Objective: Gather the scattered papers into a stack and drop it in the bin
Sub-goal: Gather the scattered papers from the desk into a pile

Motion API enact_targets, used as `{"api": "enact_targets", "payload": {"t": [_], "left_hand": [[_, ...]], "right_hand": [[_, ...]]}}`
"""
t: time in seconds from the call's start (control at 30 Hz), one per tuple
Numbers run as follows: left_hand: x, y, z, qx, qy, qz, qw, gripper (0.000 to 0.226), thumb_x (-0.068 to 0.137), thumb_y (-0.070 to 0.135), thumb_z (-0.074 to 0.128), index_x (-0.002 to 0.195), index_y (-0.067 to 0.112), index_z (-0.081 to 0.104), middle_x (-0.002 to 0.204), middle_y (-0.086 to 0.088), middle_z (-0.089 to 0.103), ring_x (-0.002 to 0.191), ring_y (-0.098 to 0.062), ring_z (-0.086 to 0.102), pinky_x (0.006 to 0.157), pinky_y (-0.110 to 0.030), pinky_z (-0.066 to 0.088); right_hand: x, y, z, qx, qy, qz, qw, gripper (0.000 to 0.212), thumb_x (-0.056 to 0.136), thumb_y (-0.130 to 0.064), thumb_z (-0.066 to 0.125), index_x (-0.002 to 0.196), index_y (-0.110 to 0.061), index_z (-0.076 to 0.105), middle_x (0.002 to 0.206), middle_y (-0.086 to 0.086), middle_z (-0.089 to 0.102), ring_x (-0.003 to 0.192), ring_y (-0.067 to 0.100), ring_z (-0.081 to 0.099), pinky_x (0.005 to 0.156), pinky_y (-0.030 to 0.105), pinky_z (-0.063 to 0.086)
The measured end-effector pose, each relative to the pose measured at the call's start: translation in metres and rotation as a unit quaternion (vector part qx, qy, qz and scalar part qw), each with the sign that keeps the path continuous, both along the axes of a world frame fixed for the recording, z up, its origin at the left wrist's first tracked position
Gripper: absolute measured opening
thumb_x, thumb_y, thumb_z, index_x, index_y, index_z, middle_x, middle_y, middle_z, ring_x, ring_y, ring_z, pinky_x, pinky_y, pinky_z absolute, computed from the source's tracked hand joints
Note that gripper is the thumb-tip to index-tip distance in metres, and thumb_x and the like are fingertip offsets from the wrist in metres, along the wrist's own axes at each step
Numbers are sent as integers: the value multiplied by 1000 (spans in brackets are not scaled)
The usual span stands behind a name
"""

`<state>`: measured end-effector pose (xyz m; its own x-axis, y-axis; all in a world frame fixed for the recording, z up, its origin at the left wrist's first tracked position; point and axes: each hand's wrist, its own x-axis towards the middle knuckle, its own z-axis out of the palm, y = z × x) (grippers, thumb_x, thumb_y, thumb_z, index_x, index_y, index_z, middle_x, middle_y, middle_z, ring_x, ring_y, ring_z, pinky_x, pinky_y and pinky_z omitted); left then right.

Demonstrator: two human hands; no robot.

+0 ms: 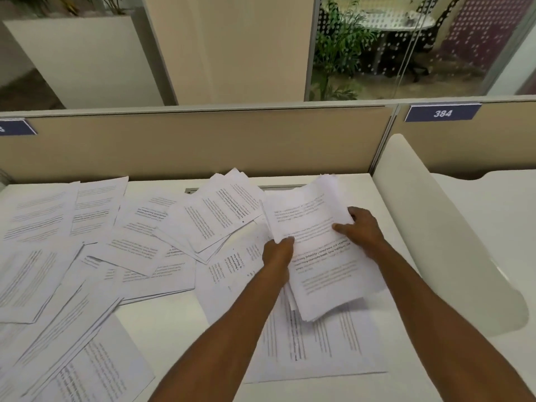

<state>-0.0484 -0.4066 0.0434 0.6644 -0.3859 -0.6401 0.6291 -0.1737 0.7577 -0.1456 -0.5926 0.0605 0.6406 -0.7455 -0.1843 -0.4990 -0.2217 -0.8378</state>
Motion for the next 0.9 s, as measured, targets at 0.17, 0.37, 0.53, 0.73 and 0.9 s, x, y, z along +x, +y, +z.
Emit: {"api": "enact_targets", "payload": {"t": [0.17,0.37,0.53,0.73,0.9], "left_hand": [[33,-27,-11,45,35,36,998,35,90,14,61,121,0,63,129,-20,64,114,-34,65,100,-52,55],[47,-34,-31,27,51,54,997,27,90,14,61,114,2,64,113,-17,68,100,-34,69,88,-52,60],[45,-32,-39,-31,29,52,998,30,92,11,65,122,13,67,112,-11,74,97,-30,72,79,-44,64],[34,-37,-41,-19,-30,33,999,42,96,8,60,137,17,54,132,-9,66,114,-29,66,99,-50,56],[22,-37,-24,-7,-143,-28,989,46,101,17,58,142,29,40,131,1,62,95,-9,63,81,-29,57]], "right_hand": [[67,-32,-17,-36,104,47,993,31,89,-19,72,117,-8,68,115,13,70,98,29,67,81,35,54],[100,-32,-48,-115,236,126,956,63,97,-35,62,148,-3,46,152,20,42,142,35,40,117,41,36],[95,-27,-59,-119,220,98,963,69,92,-41,67,149,-8,47,149,16,49,136,34,48,112,45,42],[75,-34,-57,-69,156,33,985,48,86,-39,73,128,-17,64,129,9,67,118,33,62,104,50,49],[36,-39,-42,-16,62,-27,998,41,80,-41,80,117,-27,68,116,1,72,106,29,67,102,54,49]]}}
